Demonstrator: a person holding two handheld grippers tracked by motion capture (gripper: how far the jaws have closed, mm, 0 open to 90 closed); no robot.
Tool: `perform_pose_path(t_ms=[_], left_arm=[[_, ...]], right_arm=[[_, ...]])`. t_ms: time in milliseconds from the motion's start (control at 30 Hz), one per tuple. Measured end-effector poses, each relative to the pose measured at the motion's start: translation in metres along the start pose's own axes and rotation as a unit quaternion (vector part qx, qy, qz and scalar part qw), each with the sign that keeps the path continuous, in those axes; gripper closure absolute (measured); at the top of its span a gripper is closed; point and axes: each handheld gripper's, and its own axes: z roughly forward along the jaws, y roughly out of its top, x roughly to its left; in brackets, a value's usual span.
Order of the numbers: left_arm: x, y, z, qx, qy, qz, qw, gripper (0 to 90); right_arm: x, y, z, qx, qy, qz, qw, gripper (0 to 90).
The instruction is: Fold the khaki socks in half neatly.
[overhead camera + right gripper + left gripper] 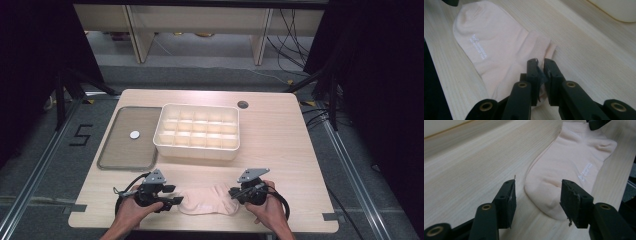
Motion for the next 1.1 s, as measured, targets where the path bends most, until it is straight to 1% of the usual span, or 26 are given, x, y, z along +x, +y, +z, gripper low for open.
perform_pose_path(t_ms=[67, 133, 167, 200, 233, 333, 400, 433, 467, 500, 533, 567, 600, 633, 667, 700, 733, 767, 800, 833, 867, 900, 1000, 1033, 1067, 1100], left_arm=[[0.000, 0.002, 0.002, 0.004, 0.002, 0.000, 1.0000, 47.6], [0.000, 0.003, 0.004, -0.001, -0.001, -0.001, 1.0000, 51.2], [0.000, 0.003, 0.004, 0.005, 0.005, 0.004, 1.0000, 52.2], [0.000, 0.004, 0.004, 0.006, 0.007, 0.005, 0.9999, 52.9], [0.002, 0.004, 0.006, 0.006, 0.014, 0.009, 0.9998, 55.8], [0.002, 0.004, 0.007, 0.008, 0.014, 0.003, 0.9999, 58.8], [0.002, 0.005, 0.009, 0.008, 0.013, 0.005, 0.9999, 62.3], [0.003, 0.005, 0.010, 0.017, 0.011, 0.012, 0.9997, 62.3], [0.001, 0.005, 0.013, 0.016, 0.010, 0.000, 0.9998, 62.9], [0.003, 0.006, 0.012, 0.031, 0.009, 0.017, 0.9993, 64.5], [0.002, 0.005, 0.014, 0.030, 0.008, 0.014, 0.9994, 64.5], [0.001, 0.005, 0.016, 0.028, 0.010, 0.005, 0.9996, 67.7], [0.000, 0.005, 0.017, 0.026, 0.008, 0.004, 0.9996, 67.7], [0.001, 0.006, 0.017, 0.035, 0.009, 0.014, 0.9993, 70.3], [0.000, 0.005, 0.018, 0.031, 0.012, 0.007, 0.9994, 70.3], [-0.001, 0.006, 0.019, 0.029, 0.004, 0.004, 0.9996, 71.3], [-0.002, 0.006, 0.018, 0.030, 0.004, 0.003, 0.9995, 72.9], [-0.001, 0.006, 0.019, 0.029, 0.000, 0.002, 0.9996, 74.6], [-0.001, 0.006, 0.019, 0.029, -0.004, -0.001, 0.9996, 79.8], [-0.001, 0.006, 0.020, 0.029, -0.006, -0.006, 0.9996, 81.0], [-0.001, 0.006, 0.020, 0.029, -0.006, -0.006, 0.9996, 82.0], [-0.002, 0.006, 0.020, 0.029, -0.004, -0.006, 0.9995, 82.0], [-0.003, 0.006, 0.019, 0.029, 0.000, -0.005, 0.9996, 83.6], [-0.003, 0.007, 0.018, 0.029, 0.002, 0.004, 0.9996, 84.3], [-0.003, 0.007, 0.018, 0.029, 0.002, 0.004, 0.9996, 84.5], [-0.003, 0.008, 0.016, 0.036, 0.002, 0.014, 0.9993, 84.5]], right_arm=[[0.000, 0.000, 0.000, -0.002, 0.002, -0.003, 1.0000, 83.5], [0.000, 0.000, 0.001, -0.002, -0.006, -0.007, 1.0000, 83.5], [0.000, 0.000, 0.000, -0.003, -0.002, -0.009, 1.0000, 83.5], [0.000, 0.000, 0.000, -0.003, -0.003, -0.007, 1.0000, 83.4], [0.000, 0.000, 0.001, -0.002, -0.005, -0.006, 1.0000, 83.4], [0.000, 0.000, 0.001, -0.002, -0.005, -0.007, 1.0000, 83.4], [0.000, 0.000, 0.002, -0.004, 0.001, -0.011, 0.9999, 83.3], [0.000, 0.000, 0.002, -0.004, 0.001, -0.011, 0.9999, 83.3], [0.000, 0.000, 0.001, 0.001, -0.001, -0.007, 1.0000, 83.3], [0.000, 0.001, 0.000, 0.006, -0.002, -0.006, 1.0000, 83.2], [0.000, 0.001, 0.000, 0.006, -0.002, -0.006, 1.0000, 83.2], [-0.001, 0.000, 0.001, 0.006, 0.001, -0.007, 1.0000, 83.1], [-0.001, 0.000, 0.001, 0.006, 0.001, -0.007, 1.0000, 83.1], [-0.001, 0.000, 0.001, 0.006, -0.001, -0.007, 1.0000, 83.0], [-0.001, 0.000, 0.001, 0.006, -0.001, -0.007, 1.0000, 83.0], [-0.001, 0.000, 0.001, 0.007, 0.000, -0.006, 1.0000, 82.9], [-0.001, 0.000, 0.002, -0.003, 0.001, -0.008, 1.0000, 82.8], [-0.001, 0.000, 0.002, -0.004, -0.001, -0.009, 1.0000, 82.8], [0.000, 0.000, 0.000, 0.011, 0.002, 0.001, 0.9999, 82.5], [-0.001, 0.000, 0.002, 0.004, 0.006, -0.011, 0.9999, 82.3], [-0.001, 0.000, 0.002, 0.004, 0.006, -0.011, 0.9999, 82.3], [-0.002, 0.001, 0.002, 0.001, 0.003, -0.017, 0.9999, 82.2], [-0.002, 0.001, 0.002, 0.001, 0.003, -0.016, 0.9999, 81.4], [-0.002, 0.001, 0.002, 0.000, 0.004, -0.019, 0.9998, 78.7], [-0.002, 0.001, 0.002, 0.000, 0.004, -0.019, 0.9998, 78.7], [-0.001, 0.000, 0.003, -0.006, 0.000, -0.008, 1.0000, 76.0]])
